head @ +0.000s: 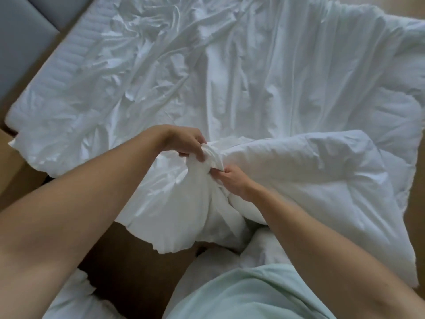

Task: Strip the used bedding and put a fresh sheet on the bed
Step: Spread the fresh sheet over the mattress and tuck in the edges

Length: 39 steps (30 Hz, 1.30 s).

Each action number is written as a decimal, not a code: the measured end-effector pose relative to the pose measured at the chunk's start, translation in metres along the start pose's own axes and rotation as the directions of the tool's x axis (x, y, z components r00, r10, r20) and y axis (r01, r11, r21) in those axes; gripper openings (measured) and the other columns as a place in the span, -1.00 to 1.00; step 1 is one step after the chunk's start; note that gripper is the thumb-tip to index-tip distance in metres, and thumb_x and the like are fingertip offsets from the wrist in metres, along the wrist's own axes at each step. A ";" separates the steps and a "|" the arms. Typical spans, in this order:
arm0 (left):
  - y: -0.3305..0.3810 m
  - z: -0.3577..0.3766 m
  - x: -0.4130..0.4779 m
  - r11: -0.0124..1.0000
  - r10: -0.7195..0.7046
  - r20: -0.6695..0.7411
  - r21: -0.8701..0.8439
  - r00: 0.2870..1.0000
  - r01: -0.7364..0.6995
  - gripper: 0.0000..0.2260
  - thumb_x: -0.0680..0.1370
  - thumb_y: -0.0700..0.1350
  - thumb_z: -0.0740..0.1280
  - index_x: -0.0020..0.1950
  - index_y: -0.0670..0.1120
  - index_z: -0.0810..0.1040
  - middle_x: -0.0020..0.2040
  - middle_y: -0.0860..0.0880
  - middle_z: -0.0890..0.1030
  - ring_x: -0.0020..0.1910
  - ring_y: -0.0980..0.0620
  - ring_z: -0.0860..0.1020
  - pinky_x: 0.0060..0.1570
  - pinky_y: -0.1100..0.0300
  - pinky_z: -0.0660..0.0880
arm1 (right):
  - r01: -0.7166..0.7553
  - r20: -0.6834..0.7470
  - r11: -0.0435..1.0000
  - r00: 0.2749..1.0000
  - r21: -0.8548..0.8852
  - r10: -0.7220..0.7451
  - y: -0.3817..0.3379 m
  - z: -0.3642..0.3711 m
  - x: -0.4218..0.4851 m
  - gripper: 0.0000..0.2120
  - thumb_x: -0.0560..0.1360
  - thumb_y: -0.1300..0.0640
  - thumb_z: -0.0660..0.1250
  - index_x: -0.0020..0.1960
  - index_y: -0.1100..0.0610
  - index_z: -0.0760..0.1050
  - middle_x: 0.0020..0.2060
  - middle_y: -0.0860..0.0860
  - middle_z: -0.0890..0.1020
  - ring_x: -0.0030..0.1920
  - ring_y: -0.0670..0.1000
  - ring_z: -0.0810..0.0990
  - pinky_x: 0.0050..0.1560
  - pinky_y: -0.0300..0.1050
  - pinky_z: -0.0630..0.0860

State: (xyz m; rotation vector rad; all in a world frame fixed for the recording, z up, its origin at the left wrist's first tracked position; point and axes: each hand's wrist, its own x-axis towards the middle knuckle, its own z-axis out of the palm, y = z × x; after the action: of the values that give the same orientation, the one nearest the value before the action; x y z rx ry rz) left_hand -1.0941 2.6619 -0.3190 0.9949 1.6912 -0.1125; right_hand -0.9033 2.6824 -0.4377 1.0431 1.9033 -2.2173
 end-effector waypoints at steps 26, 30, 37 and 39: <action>0.013 0.045 0.051 0.922 -0.352 0.184 0.238 0.918 0.306 -0.63 0.35 0.03 0.58 -0.06 -0.08 0.48 -0.27 -0.03 0.38 -0.43 0.00 0.32 -0.42 0.22 0.32 | -0.064 0.031 0.993 0.998 0.099 0.061 -0.006 -0.030 0.052 -0.81 0.28 0.18 0.21 -0.25 0.21 0.58 -0.29 0.05 0.60 -0.22 0.06 0.51 -0.16 -0.04 0.45; 0.005 0.037 0.049 0.925 -0.280 0.232 -0.195 0.932 0.327 -0.90 0.46 -0.26 0.37 -0.17 -0.13 0.45 -0.38 -0.04 0.44 -0.45 0.02 0.38 -0.46 0.21 0.34 | -0.119 0.094 0.984 0.990 0.135 0.107 -0.004 -0.031 0.058 -0.75 0.30 0.23 0.21 -0.43 0.01 0.59 -0.42 -0.07 0.61 -0.41 -0.11 0.54 -0.35 -0.21 0.47; -0.012 0.036 0.033 0.825 -0.243 0.381 -0.402 0.892 0.396 -0.75 0.36 -0.05 0.61 -0.23 0.00 0.54 -0.35 0.00 0.37 -0.46 0.07 0.21 -0.47 0.22 0.22 | -0.169 0.188 0.971 0.973 0.168 0.137 0.007 -0.030 0.049 -0.79 0.49 0.13 0.29 -0.17 0.01 0.70 -0.25 -0.09 0.69 -0.25 -0.11 0.61 -0.23 -0.23 0.49; -0.013 0.032 0.035 0.891 -0.275 0.357 -0.254 0.893 0.376 -0.78 0.38 -0.07 0.61 -0.20 -0.02 0.56 -0.30 -0.01 0.48 -0.44 0.07 0.35 -0.45 0.21 0.32 | -0.174 0.213 0.964 0.968 0.202 0.130 0.011 -0.028 0.042 -0.79 0.59 0.11 0.27 -0.07 0.01 0.68 -0.16 -0.05 0.71 -0.18 -0.07 0.65 -0.15 -0.18 0.54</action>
State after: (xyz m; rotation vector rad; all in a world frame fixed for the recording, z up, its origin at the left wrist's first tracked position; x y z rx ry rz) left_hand -1.0798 2.6551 -0.3654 0.4140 1.5093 -0.2033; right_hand -0.9182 2.7203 -0.4684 0.9172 1.4736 -2.3793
